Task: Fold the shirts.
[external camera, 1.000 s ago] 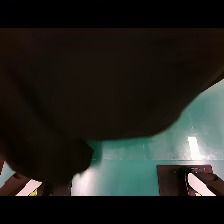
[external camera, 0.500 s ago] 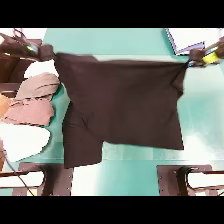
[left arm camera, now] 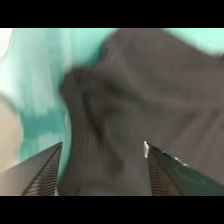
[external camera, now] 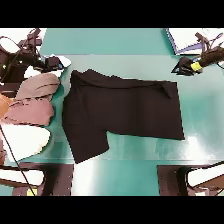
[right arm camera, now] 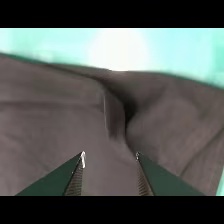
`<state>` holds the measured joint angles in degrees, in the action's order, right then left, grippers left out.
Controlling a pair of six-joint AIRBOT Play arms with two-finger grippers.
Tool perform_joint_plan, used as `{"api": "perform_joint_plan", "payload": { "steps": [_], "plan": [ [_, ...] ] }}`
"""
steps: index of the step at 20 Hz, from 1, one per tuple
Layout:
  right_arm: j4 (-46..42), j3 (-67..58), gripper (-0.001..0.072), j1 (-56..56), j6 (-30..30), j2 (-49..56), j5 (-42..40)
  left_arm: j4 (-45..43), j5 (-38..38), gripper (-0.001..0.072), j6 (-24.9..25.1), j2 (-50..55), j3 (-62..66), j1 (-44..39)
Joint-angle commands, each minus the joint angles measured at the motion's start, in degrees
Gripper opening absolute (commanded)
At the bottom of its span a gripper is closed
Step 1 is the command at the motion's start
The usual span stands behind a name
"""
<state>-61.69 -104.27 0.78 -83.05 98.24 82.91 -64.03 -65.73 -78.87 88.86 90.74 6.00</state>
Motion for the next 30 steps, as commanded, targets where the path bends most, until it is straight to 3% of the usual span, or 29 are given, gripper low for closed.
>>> {"api": "perform_joint_plan", "payload": {
  "steps": [1, 6, 9, 15, 19, 20, 21, 22, 26, 30],
  "plan": [
    [3.54, 6.36, 0.0381, 2.03, 3.02, -6.36, 3.63, -0.96, -8.28, 0.0601, -0.85, -5.79, -7.63, 2.38],
    [3.72, 26.69, 0.0381, 2.01, 3.21, -23.3, -1.46, -4.79, -5.6, 0.0601, -2.14, -21.35, -36.17, 2.38],
    [3.72, 33.09, 0.0381, 2.03, 3.19, -29.55, -3.45, -4.5, -2.6, 0.0601, -2.16, -25.33, -47.45, 2.38],
    [3.67, 37.92, 0.0381, 2.03, 3.19, -35.85, -4.96, 1.6, 4.96, 0.0601, -1.09, -25.29, -55.17, 2.32],
    [3.67, 37.9, 0.0381, 2.03, 3.17, -36.98, -4.83, 6.58, 5.27, 0.0598, -0.13, -25.22, -55.32, 2.32],
    [3.65, 37.92, 0.0381, 2.03, 3.17, -36.98, -4.57, 6.95, 5.35, 0.044, -0.09, -25.22, -55.32, 2.32],
    [3.28, 37.94, 0.0381, 2.05, 3.17, -36.96, -4.2, 7.41, 5.99, 0.013, 1.18, -25.22, -55.32, 2.32],
    [3.02, 37.94, 0.0381, 2.1, 3.17, -36.92, -3.56, 8.09, 6.84, 0.0026, 2.56, -25.22, -55.3, 2.32],
    [2.05, 42.88, 0.0381, 6.99, 3.13, -37.42, 1.05, 8.41, 5.46, 0.0023, 2.97, -26.38, -52.43, 2.32],
    [-7.89, 59.91, 0.0404, 20.26, 1.4, -40.94, 2.6, 8.37, 5.03, 0.0024, 3.93, -29.16, -49.11, 2.32]
  ]
}}
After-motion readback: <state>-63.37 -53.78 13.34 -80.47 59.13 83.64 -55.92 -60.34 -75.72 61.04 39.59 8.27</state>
